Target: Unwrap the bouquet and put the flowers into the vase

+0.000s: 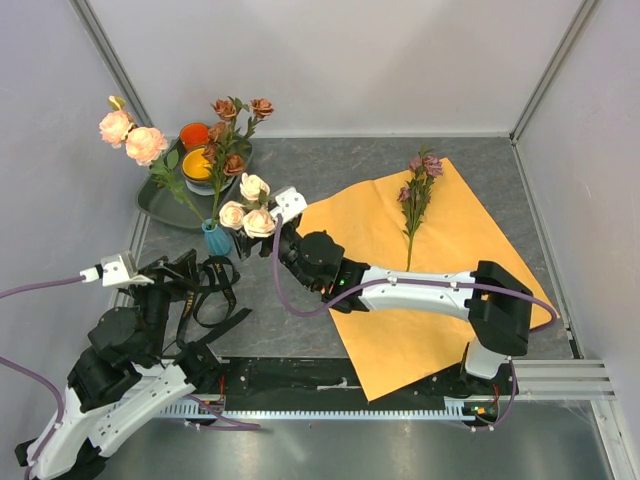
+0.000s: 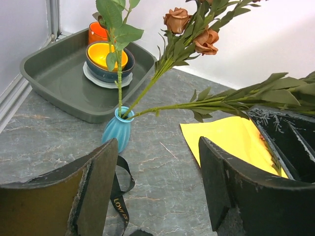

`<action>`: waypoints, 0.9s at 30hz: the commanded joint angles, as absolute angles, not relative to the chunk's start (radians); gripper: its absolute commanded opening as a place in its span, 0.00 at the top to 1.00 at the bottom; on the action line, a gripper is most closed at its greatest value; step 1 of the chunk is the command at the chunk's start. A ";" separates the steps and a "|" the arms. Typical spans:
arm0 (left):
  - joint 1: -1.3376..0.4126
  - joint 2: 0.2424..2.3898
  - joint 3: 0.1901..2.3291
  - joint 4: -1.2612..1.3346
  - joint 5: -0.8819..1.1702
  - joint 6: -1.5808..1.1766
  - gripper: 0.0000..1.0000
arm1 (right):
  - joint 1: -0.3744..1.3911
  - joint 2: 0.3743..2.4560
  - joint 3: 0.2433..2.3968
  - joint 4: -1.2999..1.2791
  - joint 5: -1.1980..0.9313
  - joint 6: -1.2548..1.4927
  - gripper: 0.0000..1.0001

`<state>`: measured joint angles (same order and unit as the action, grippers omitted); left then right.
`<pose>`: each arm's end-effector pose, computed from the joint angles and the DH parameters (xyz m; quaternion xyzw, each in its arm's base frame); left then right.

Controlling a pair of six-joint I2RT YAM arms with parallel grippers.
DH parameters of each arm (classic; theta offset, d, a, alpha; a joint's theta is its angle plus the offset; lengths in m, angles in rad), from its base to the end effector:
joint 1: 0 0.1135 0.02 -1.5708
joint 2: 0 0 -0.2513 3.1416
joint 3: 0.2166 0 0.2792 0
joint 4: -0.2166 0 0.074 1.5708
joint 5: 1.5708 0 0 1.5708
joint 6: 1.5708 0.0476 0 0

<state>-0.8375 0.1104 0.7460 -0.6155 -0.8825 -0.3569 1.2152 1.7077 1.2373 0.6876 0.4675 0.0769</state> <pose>0.0663 -0.0187 0.3534 -0.1456 0.6873 -0.1159 0.7021 0.1727 0.4034 0.3174 -0.1762 0.6105 0.3407 0.6929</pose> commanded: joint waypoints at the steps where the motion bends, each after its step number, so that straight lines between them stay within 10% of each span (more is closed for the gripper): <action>1: -0.830 0.143 0.742 -0.600 -0.894 -0.351 0.27 | 1.220 1.747 1.313 0.667 0.436 0.069 0.02; 27: -0.818 0.092 0.738 -0.601 -0.874 -0.359 0.29 | 1.186 1.944 1.352 0.644 0.319 0.072 0.02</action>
<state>-0.8257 0.1165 0.7425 -0.6163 -0.8780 -0.3569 1.1847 1.9877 1.4044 0.5896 0.3191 0.0578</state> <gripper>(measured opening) 0.712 0.982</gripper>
